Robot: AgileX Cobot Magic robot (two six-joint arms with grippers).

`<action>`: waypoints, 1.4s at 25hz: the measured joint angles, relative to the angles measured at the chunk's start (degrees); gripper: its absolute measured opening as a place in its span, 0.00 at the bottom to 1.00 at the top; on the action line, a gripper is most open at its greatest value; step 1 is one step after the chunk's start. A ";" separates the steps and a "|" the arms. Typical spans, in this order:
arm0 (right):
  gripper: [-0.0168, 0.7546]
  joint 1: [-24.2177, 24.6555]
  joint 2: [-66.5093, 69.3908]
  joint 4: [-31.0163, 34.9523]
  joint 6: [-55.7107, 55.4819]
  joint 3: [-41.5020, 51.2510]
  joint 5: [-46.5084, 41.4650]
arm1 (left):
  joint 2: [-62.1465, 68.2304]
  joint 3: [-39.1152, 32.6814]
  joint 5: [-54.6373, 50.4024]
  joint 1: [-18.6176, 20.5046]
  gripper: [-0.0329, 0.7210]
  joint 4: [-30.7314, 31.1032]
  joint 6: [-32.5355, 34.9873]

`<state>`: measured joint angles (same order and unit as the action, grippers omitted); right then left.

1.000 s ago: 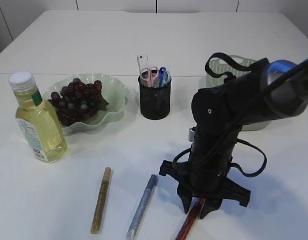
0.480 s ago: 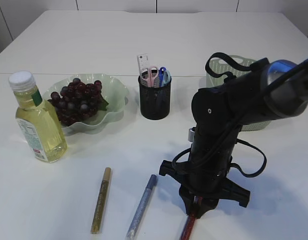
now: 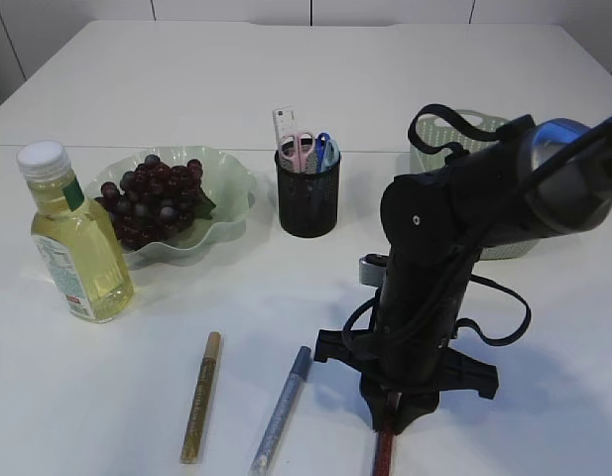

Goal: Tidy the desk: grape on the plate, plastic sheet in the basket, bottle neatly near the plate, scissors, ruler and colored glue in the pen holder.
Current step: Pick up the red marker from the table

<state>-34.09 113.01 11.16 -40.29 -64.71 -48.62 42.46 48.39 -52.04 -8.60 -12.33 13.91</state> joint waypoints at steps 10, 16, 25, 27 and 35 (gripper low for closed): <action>0.23 0.00 0.00 0.85 15.74 0.00 -0.38 | 0.00 0.00 0.00 0.00 0.45 0.00 0.00; 0.23 0.00 0.00 3.74 28.93 -0.58 -1.50 | 0.00 0.00 0.00 0.00 0.45 0.00 0.00; 0.23 0.00 0.00 4.23 40.29 -1.10 -3.13 | 0.00 0.00 -0.64 0.00 0.45 0.00 0.00; 0.23 0.00 0.00 4.23 42.37 -1.10 -3.13 | 0.00 0.00 -0.72 0.00 0.45 0.00 0.00; 0.23 0.00 -0.11 4.34 47.59 -1.15 0.19 | 0.00 0.00 -0.76 0.00 0.45 0.00 0.00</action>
<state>-34.09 112.90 15.50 7.31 -65.87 -48.43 42.46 48.39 -52.79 -8.60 -12.33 13.91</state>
